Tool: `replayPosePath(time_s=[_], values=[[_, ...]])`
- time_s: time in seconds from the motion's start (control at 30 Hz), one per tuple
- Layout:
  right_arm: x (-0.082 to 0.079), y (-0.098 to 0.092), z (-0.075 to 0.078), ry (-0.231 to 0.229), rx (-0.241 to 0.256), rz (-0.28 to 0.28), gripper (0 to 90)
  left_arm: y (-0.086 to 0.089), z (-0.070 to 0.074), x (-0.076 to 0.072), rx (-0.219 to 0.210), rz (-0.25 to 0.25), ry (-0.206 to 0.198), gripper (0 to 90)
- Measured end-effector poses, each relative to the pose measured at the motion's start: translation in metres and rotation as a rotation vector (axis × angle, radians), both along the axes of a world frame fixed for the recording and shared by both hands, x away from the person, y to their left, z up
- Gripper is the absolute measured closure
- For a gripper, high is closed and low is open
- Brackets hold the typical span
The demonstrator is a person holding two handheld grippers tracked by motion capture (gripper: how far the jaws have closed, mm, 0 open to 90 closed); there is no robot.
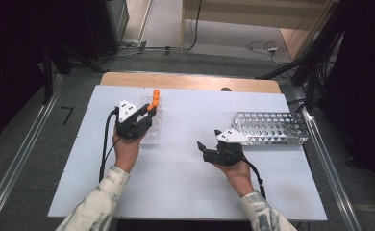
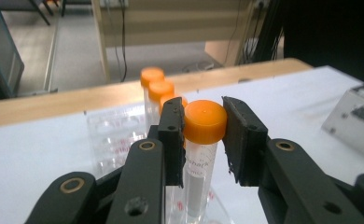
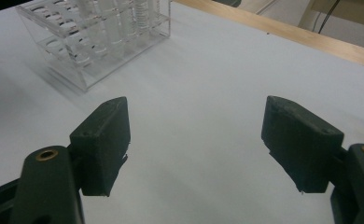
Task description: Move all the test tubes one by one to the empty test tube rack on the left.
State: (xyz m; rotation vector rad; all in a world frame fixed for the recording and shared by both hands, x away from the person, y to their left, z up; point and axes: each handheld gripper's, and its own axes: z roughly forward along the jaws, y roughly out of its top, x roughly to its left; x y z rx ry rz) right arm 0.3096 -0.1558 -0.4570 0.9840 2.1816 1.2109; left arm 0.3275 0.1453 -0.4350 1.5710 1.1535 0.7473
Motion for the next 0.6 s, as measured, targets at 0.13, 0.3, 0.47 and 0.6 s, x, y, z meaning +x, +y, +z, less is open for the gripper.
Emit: replayPosePath(time_s=[0.13, 0.3, 0.47, 0.6], values=[[0.000, -0.001, -0.001, 0.003, 0.000, -0.002, 22.2, -0.007, -0.011, 0.001, 0.052, 0.005, 0.014, 69.4], [0.000, 0.000, -0.002, 0.007, -0.003, -0.002, 22.3, -0.008, -0.016, 0.000, 0.065, 0.011, 0.011, 69.0], [0.000, 0.001, -0.002, 0.006, -0.005, -0.001, 22.3, -0.008, -0.017, 0.001, 0.067, 0.017, 0.021, 60.8], [0.000, 0.000, -0.002, 0.008, -0.002, -0.003, 22.3, -0.007, -0.018, 0.000, 0.067, 0.016, 0.030, 48.8]])
